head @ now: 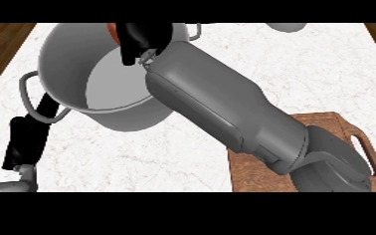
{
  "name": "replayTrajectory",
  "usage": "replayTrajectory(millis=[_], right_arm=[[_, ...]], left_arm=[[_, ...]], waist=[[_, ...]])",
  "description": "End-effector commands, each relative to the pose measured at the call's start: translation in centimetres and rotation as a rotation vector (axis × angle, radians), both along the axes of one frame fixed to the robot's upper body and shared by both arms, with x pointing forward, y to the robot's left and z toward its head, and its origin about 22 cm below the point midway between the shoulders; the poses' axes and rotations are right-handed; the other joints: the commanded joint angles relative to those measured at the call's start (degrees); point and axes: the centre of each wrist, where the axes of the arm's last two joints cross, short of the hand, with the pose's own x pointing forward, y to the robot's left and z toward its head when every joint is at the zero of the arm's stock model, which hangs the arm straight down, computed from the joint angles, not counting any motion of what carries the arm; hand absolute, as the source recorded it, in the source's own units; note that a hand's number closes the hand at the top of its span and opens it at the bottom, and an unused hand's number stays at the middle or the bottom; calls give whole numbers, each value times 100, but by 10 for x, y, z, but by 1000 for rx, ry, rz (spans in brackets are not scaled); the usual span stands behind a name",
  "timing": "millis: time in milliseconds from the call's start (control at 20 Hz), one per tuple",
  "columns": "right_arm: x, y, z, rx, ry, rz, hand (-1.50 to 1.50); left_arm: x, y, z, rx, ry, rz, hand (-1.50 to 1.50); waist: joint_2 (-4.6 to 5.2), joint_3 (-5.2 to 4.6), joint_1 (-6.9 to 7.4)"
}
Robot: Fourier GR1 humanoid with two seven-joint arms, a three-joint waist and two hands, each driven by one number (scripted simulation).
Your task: Pick the sweet potato from the cutting board and place it in the pot
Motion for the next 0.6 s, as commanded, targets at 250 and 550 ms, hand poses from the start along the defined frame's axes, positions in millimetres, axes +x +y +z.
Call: replayTrajectory(millis=[250,550], right_arm=[[44,-27,-17,-91,44,-33,150],[54,-46,-39,107,149,-17,-150]], left_arm=[[7,-13,2,-2,-9,-41,0],[16,-11,0,-5,-8,-53,0]], waist=[[81,-6,216],[130,-4,259]])
